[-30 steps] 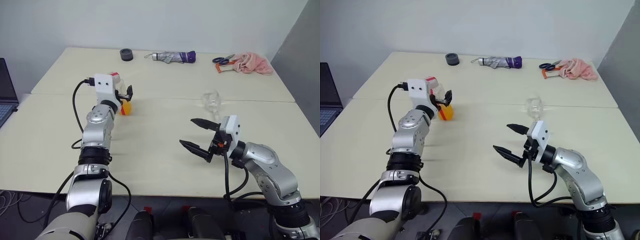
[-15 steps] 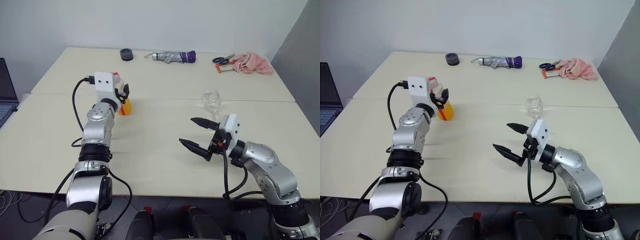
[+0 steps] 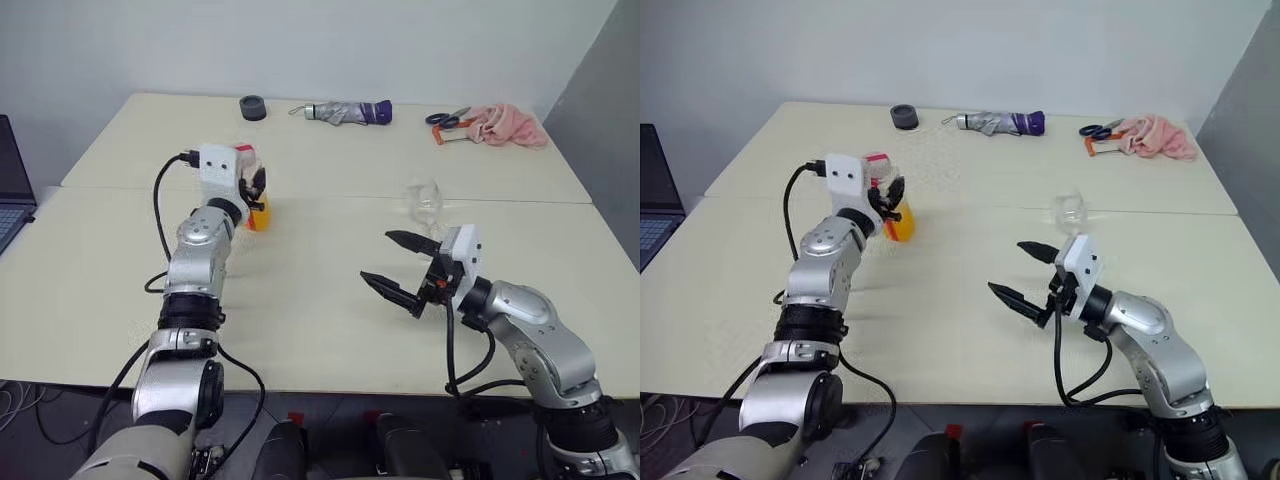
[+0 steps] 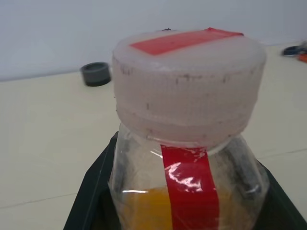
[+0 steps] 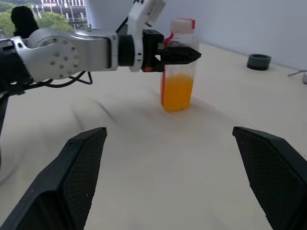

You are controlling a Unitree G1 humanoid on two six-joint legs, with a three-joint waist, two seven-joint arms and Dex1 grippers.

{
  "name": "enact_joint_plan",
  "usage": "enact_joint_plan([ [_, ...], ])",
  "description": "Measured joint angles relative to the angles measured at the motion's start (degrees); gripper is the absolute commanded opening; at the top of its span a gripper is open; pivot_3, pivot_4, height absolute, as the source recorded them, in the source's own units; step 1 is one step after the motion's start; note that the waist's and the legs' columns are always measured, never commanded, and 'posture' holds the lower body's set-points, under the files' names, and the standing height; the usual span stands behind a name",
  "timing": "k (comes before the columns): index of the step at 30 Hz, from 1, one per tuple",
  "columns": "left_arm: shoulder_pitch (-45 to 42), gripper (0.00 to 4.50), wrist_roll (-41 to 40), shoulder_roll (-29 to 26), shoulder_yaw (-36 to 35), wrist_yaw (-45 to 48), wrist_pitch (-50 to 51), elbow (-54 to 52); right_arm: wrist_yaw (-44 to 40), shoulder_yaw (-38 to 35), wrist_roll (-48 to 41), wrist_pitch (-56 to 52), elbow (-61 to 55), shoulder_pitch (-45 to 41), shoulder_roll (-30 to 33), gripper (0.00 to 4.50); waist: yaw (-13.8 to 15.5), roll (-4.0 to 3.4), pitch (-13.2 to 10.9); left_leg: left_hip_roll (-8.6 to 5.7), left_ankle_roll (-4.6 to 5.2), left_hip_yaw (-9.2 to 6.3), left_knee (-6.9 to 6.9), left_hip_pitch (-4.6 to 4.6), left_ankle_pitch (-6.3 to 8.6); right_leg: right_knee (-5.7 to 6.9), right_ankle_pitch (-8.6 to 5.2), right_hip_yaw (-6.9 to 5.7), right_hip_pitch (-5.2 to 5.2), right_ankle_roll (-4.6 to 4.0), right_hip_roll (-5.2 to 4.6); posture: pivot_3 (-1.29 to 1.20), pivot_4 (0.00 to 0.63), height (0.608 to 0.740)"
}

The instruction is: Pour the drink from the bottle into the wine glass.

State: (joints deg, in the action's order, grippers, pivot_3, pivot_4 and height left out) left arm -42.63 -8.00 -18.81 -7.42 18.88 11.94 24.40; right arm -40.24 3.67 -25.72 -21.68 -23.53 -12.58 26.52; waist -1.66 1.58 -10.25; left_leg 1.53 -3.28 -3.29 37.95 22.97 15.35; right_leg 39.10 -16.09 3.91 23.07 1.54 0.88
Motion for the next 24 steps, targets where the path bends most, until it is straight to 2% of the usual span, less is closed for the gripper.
enact_joint_plan([
  [5, 6.6, 1.84, -7.6, -0.2, 6.7, 17.0, 6.2, -13.1, 0.4, -2.1, 0.1, -0.4, -3.3, 5.9, 3.2, 4.50, 0.1, -0.01, 0.0, 0.00, -0.03, 0.06, 0.00, 0.03, -0.01, -0.01, 0.00, 0.06, 0.03, 0.00, -0.03, 0.00, 0.150, 0.740],
  [8, 8.4, 1.83, -9.9, -0.4, 11.0, 24.9, 7.5, -17.4, 0.5, -2.8, -0.8, -1.4, -6.0, 6.9, 4.3, 4.50, 0.1, -0.01, 0.0, -0.03, 0.11, 0.09, 0.04, -0.01, 0.05, 0.04, 0.00, 0.09, 0.03, 0.01, 0.02, 0.00, 0.150, 0.740],
  [11, 8.7, 1.83, -13.1, -1.5, 14.5, 34.1, 9.1, -20.4, 2.1, -6.7, -8.0, -6.7, -10.1, 6.8, 4.5, 4.50, -0.1, -0.01, 0.0, -0.03, 0.12, 0.11, 0.04, -0.09, 0.05, 0.14, 0.00, 0.09, 0.02, 0.00, 0.17, 0.00, 0.150, 0.740],
  [13, 8.5, 1.83, -14.7, -2.4, 16.1, 39.6, 9.4, -21.0, 3.6, -9.5, -12.6, -9.5, -12.4, 5.8, 4.8, 4.50, -0.3, -0.01, 0.0, -0.01, 0.12, 0.13, 0.04, -0.13, 0.05, 0.18, 0.00, 0.13, 0.02, -0.01, 0.31, 0.00, 0.150, 0.740],
  [17, 6.3, 1.83, -15.6, -2.5, 17.2, 47.1, 8.3, -19.2, 7.4, -10.1, -15.9, -14.1, -14.8, 1.4, 5.1, 4.50, -0.2, -0.02, 0.0, -0.01, 0.12, 0.12, 0.08, -0.14, 0.04, 0.28, -0.01, 0.15, 0.04, -0.03, 0.39, 0.00, 0.150, 0.740],
  [24, 1.6, 1.83, -13.3, -1.3, 17.6, 52.2, 1.0, -11.6, 11.7, -6.6, -18.3, -20.9, -15.4, -6.5, 5.1, 4.50, -0.2, -0.02, 0.0, -0.02, 0.13, 0.15, 0.09, -0.09, 0.05, 0.23, -0.01, 0.17, 0.08, -0.04, 0.37, 0.00, 0.150, 0.740],
])
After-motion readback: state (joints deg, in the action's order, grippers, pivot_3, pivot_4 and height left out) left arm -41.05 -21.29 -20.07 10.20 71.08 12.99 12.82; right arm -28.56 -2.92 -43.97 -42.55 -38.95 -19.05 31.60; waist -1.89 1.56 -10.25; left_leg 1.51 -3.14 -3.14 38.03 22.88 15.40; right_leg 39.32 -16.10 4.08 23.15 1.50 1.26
